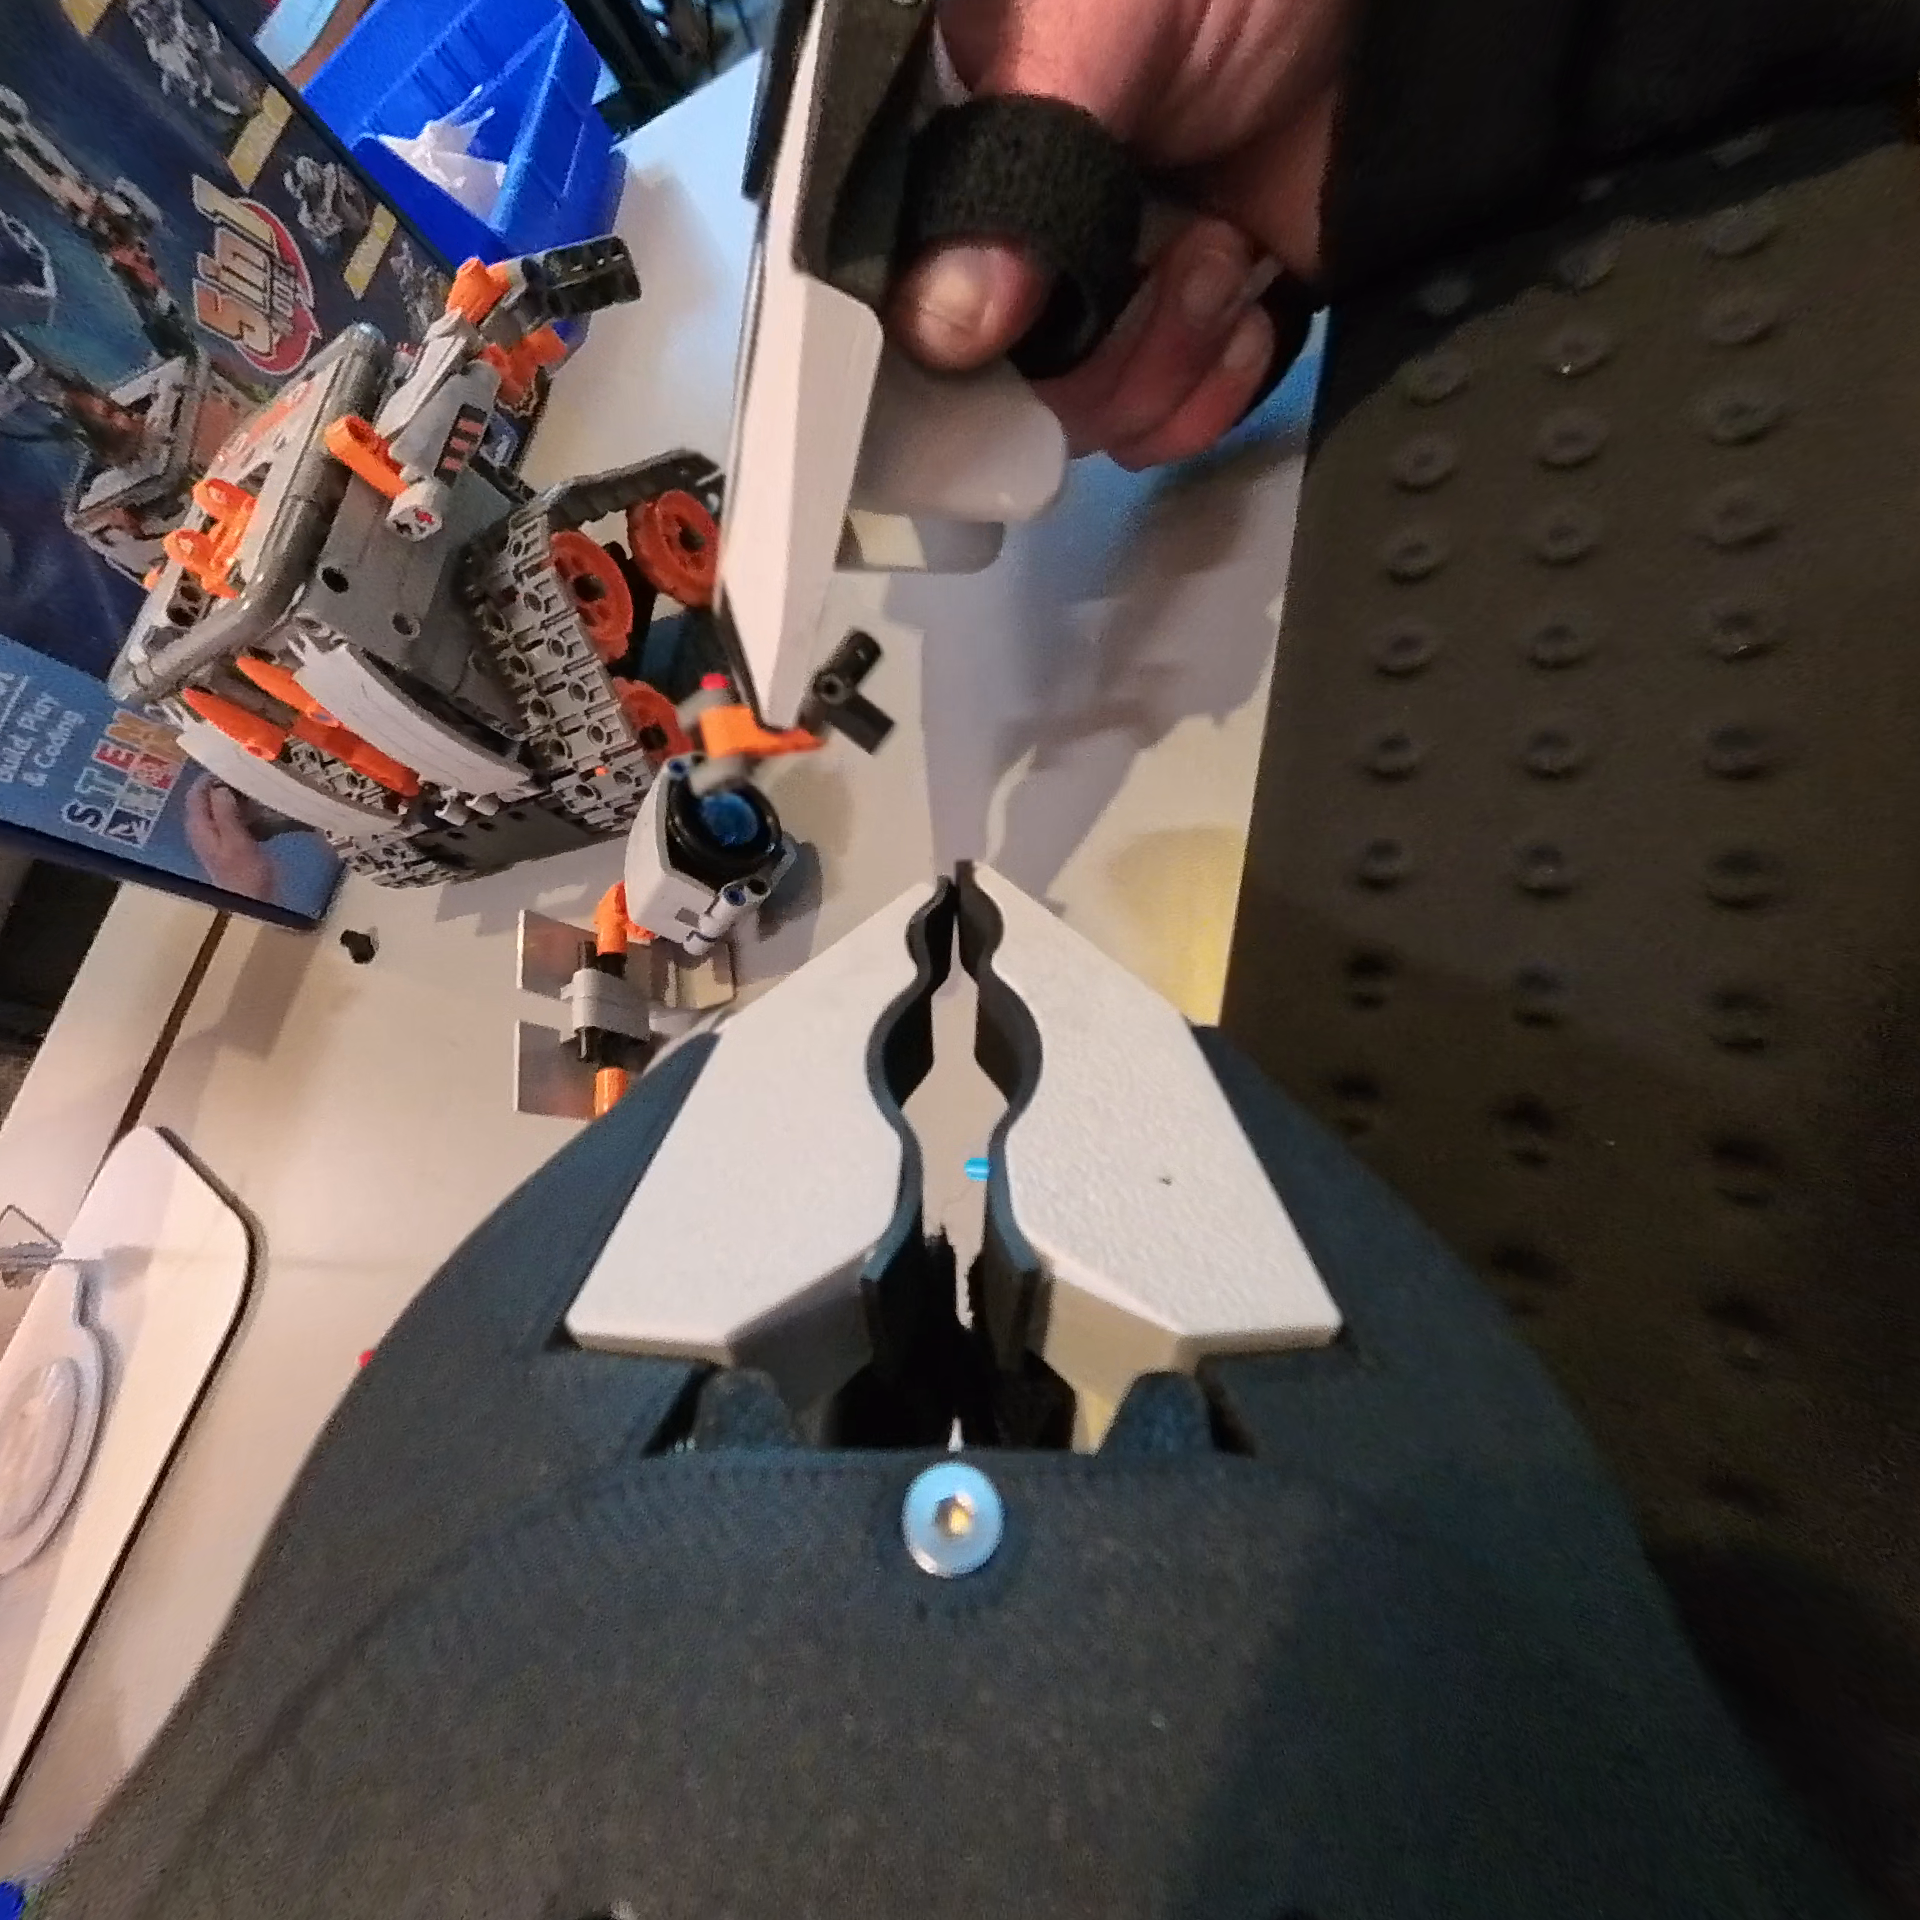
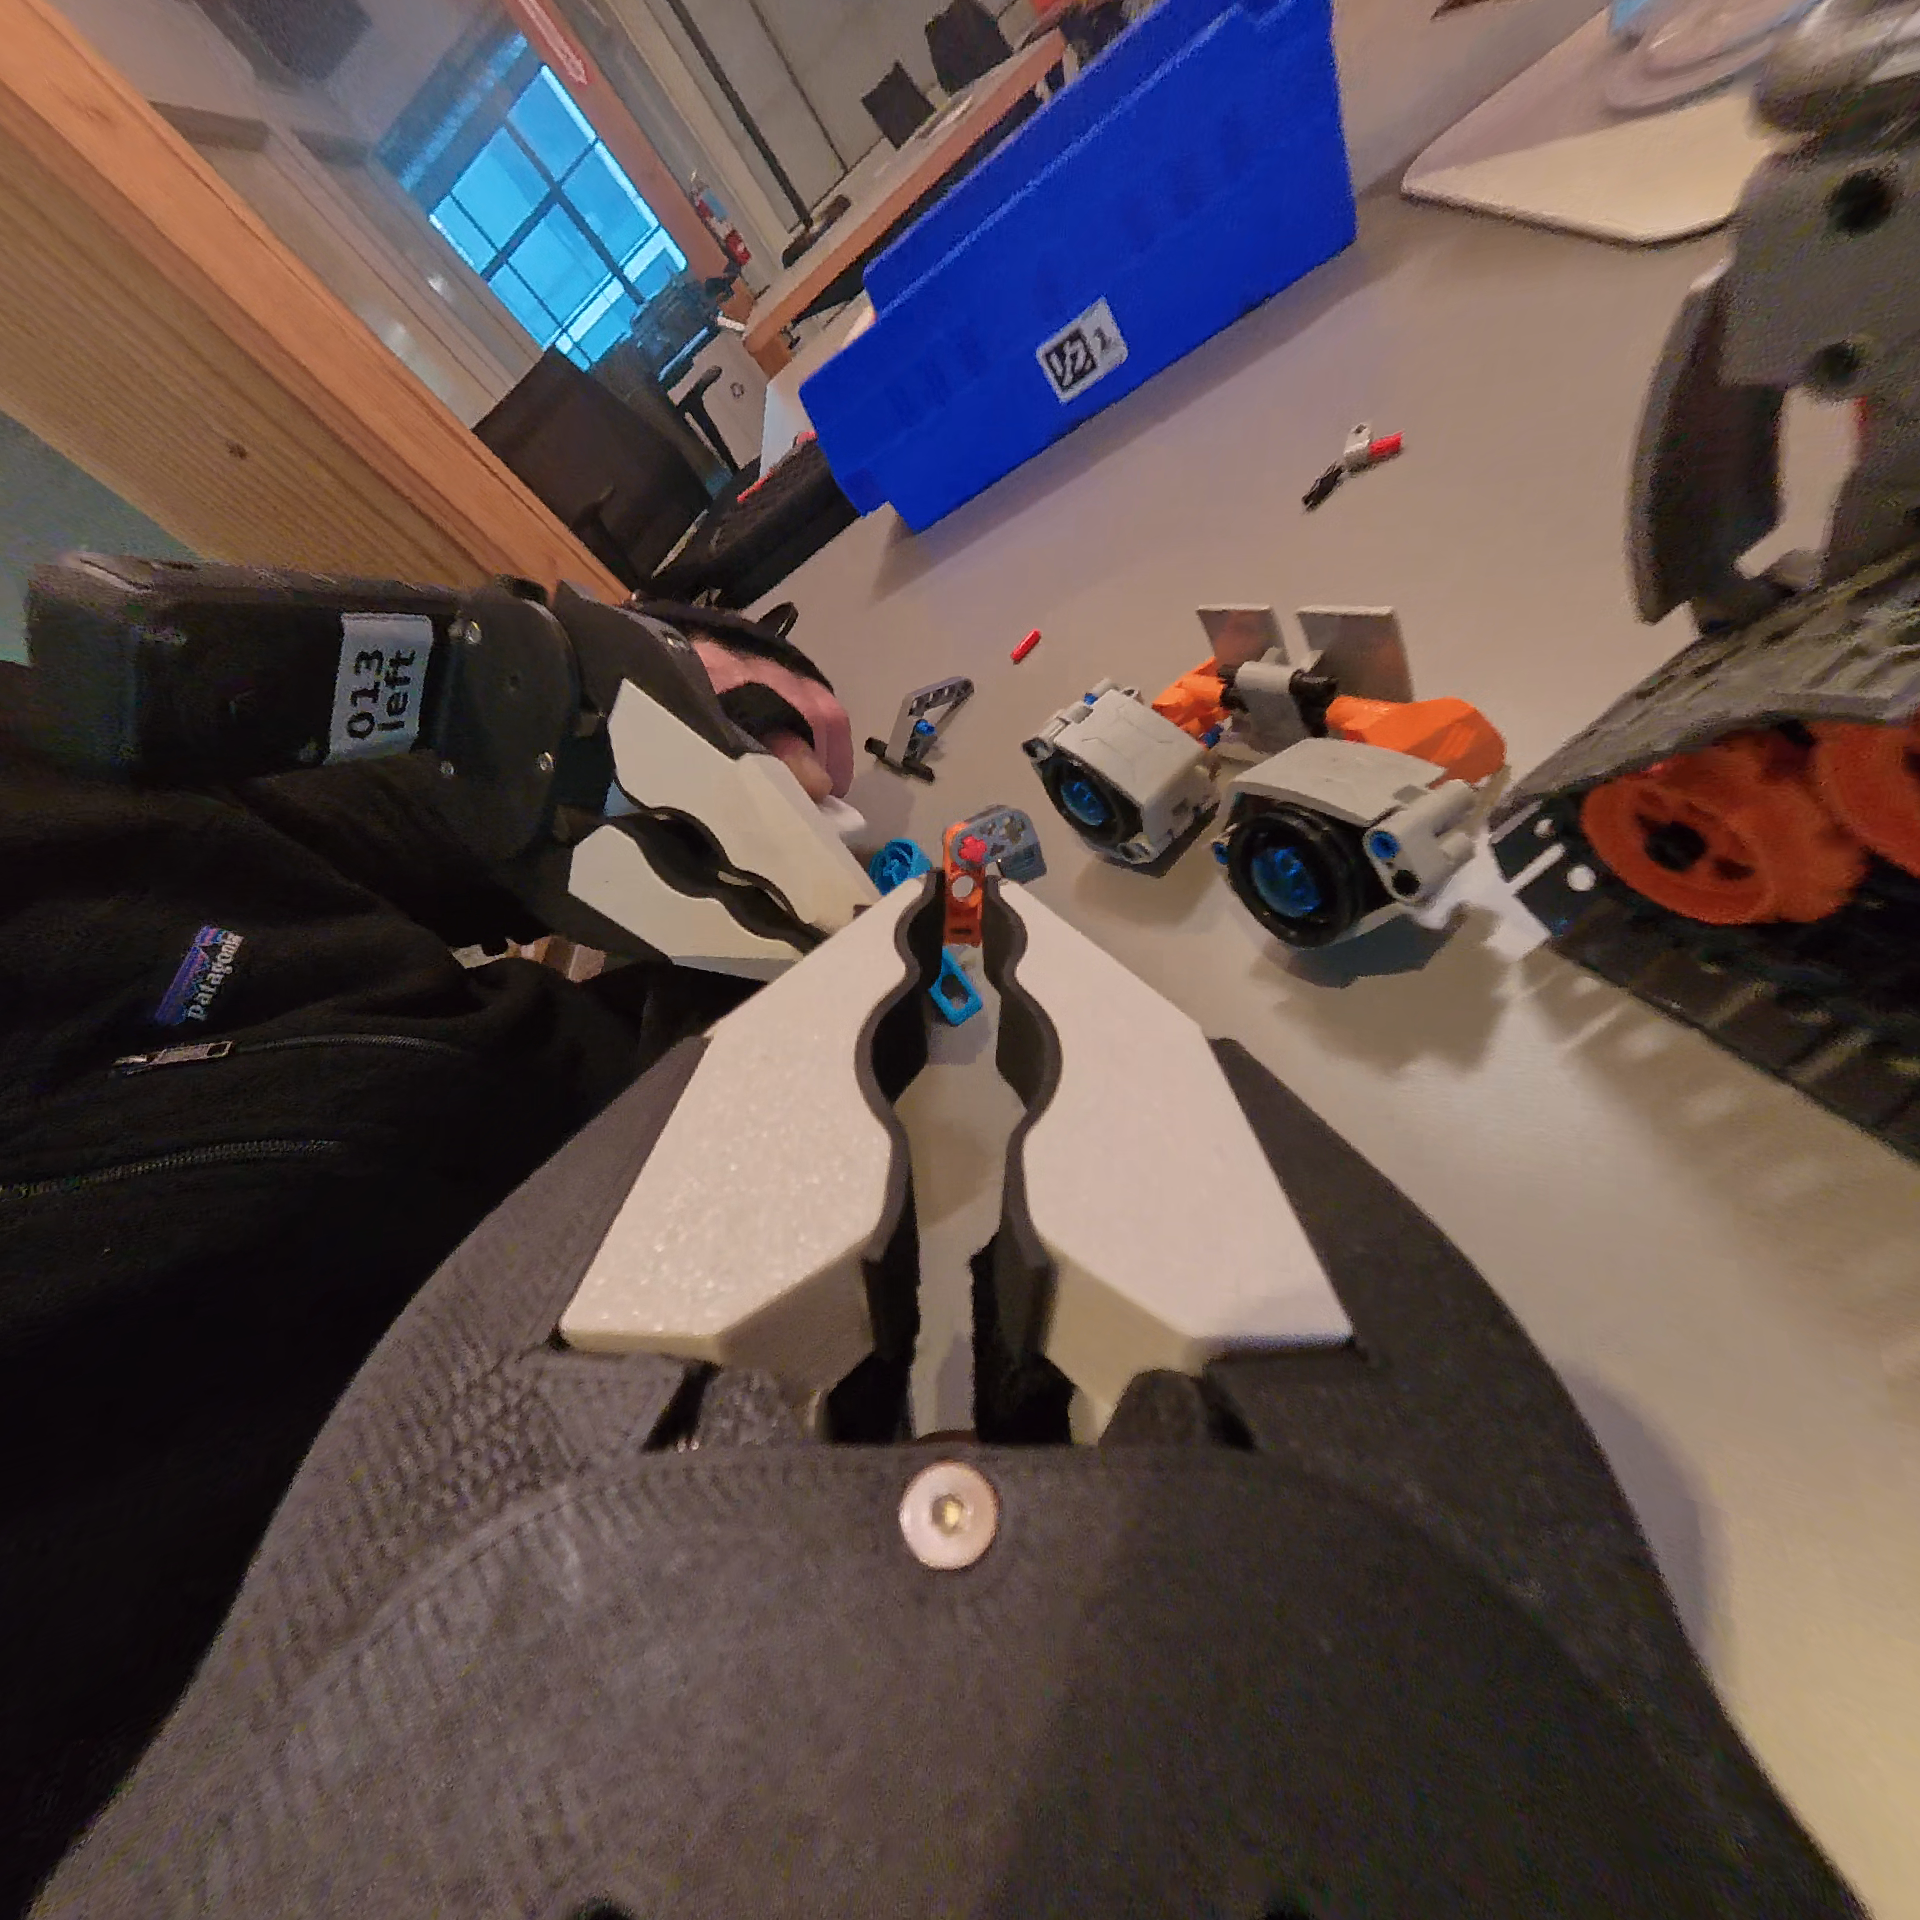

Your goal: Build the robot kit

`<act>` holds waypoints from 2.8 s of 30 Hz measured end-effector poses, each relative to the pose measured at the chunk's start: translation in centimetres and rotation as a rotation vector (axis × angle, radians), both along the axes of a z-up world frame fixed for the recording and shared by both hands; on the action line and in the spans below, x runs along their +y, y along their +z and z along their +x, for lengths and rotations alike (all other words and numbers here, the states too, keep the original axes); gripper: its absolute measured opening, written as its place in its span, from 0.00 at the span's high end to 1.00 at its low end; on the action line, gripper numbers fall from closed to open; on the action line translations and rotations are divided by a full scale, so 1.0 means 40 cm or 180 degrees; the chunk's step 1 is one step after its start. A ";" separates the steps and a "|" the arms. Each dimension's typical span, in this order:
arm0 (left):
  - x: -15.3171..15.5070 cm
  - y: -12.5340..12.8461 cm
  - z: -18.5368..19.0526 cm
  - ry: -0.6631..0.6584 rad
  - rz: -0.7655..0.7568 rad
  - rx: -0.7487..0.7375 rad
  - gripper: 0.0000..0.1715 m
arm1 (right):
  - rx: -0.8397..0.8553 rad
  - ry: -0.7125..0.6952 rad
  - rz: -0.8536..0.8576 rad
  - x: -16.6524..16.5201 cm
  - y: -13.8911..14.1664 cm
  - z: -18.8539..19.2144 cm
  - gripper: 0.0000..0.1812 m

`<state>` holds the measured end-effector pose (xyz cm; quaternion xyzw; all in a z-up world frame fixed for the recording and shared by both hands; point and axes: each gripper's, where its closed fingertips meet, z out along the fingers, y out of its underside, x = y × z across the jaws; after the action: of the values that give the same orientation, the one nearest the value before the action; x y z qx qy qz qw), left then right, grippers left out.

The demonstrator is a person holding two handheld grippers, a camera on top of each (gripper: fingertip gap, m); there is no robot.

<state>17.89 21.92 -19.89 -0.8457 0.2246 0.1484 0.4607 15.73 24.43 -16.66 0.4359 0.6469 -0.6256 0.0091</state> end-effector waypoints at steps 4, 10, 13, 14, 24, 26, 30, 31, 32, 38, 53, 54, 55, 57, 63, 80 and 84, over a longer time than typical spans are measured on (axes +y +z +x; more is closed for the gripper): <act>0.001 -0.015 0.010 -0.0076 -0.0064 0.0028 1.00 | 0.0261 -0.0199 -0.0077 0.051 0.043 0.021 0.97; 0.009 -0.041 0.016 -0.0101 -0.0209 0.0057 0.96 | 0.0216 -0.0468 0.0367 0.135 -0.004 0.058 0.97; 0.014 -0.047 0.015 -0.0092 -0.0239 0.0072 0.94 | 0.0103 -0.0522 0.0713 0.165 -0.039 0.076 0.97; 0.016 -0.048 0.015 -0.0094 -0.0237 0.0092 0.93 | 0.0001 -0.0470 0.0781 0.166 -0.054 0.085 0.97; 0.026 -0.073 0.013 -0.0090 -0.0344 0.0244 0.90 | -0.0639 -0.0421 0.1442 0.201 -0.141 0.131 0.75; 0.027 -0.076 0.008 -0.0055 -0.0356 0.0253 0.89 | -0.0282 -0.0728 0.1428 0.241 -0.079 0.165 0.74; 0.028 -0.087 0.005 -0.0030 -0.0402 0.0361 0.89 | 0.0471 -0.1606 0.1468 0.345 0.047 0.385 0.78; 0.028 -0.092 0.006 -0.0028 -0.0421 0.0393 0.89 | 0.0560 -0.1814 0.1500 0.368 0.047 0.470 0.80; 0.029 -0.094 0.004 -0.0013 -0.0429 0.0436 0.90 | 0.0628 -0.1995 0.1483 0.385 0.034 0.559 0.83; 0.044 -0.100 -0.006 0.0120 -0.0436 0.0532 0.91 | -0.0501 -0.3076 0.0968 0.465 -0.501 1.034 0.86; 0.081 -0.112 -0.042 0.0548 -0.0507 0.0782 1.00 | -0.3013 -0.3303 0.0420 0.011 -1.897 1.406 0.84; 0.082 -0.112 -0.046 0.0579 -0.0507 0.0816 1.00 | -0.3051 -0.3384 0.0445 0.016 -1.923 1.423 0.84; 0.084 -0.112 -0.050 0.0604 -0.0508 0.0845 1.00 | -0.3080 -0.3423 0.0506 0.022 -1.944 1.440 0.84; 0.086 -0.112 -0.054 0.0645 -0.0503 0.0872 1.00 | -0.3117 -0.3385 0.0652 0.031 -1.983 1.464 0.84; 0.092 -0.112 -0.079 0.0816 -0.0494 0.1001 1.00 | -0.3185 -0.3174 0.1001 0.060 -2.073 1.489 0.85; 0.096 -0.112 -0.095 0.0909 -0.0473 0.1103 1.00 | -0.3068 -0.2724 0.1526 0.051 -2.127 1.499 0.90; 0.096 -0.112 -0.096 0.0908 -0.0475 0.1118 1.00 | -0.3166 -0.2903 0.1579 0.065 -2.134 1.508 0.98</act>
<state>14.07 25.75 -24.35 -0.8618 0.1899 0.3398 0.3252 76.05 27.01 -102.00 0.8854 0.4427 -0.1290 -0.0588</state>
